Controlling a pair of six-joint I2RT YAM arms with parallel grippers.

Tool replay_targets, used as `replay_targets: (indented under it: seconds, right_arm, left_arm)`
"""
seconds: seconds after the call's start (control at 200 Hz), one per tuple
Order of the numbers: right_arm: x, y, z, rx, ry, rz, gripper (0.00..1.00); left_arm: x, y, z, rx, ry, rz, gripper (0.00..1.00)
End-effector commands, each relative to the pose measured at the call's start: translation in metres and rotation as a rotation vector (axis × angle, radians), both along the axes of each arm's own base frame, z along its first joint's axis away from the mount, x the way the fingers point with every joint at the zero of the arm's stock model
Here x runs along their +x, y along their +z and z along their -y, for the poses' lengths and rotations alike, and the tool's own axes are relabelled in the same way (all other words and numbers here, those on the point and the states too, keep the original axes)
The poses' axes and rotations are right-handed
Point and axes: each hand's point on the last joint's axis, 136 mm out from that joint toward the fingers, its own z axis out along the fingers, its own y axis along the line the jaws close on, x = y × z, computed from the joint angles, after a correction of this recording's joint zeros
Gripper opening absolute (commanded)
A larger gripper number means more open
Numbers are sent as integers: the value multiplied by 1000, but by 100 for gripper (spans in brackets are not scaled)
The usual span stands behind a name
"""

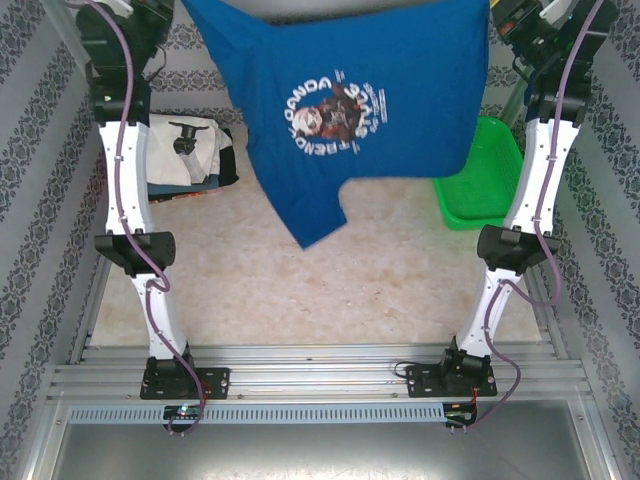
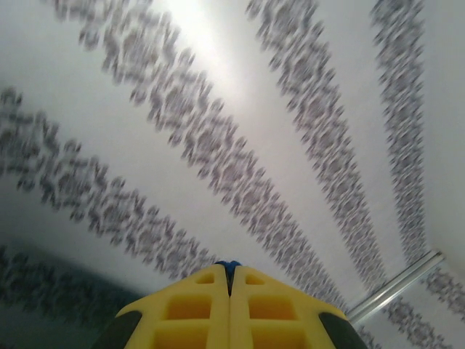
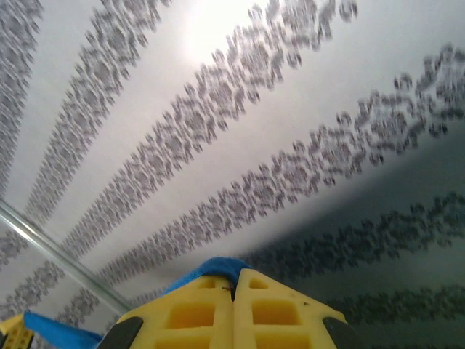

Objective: Fold and stack the t-shirts

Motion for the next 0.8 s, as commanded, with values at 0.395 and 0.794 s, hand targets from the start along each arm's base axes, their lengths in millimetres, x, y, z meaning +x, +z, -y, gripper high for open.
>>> replay_targets:
  seconds: [0.395, 0.794]
  right_arm:
    - [-116, 121, -22, -36, 35, 313, 0]
    - [-167, 134, -47, -95, 54, 312, 0]
  left_arm:
    - [-123, 124, -23, 64, 88, 376, 0]
    - [-141, 134, -18, 73, 86, 384, 0]
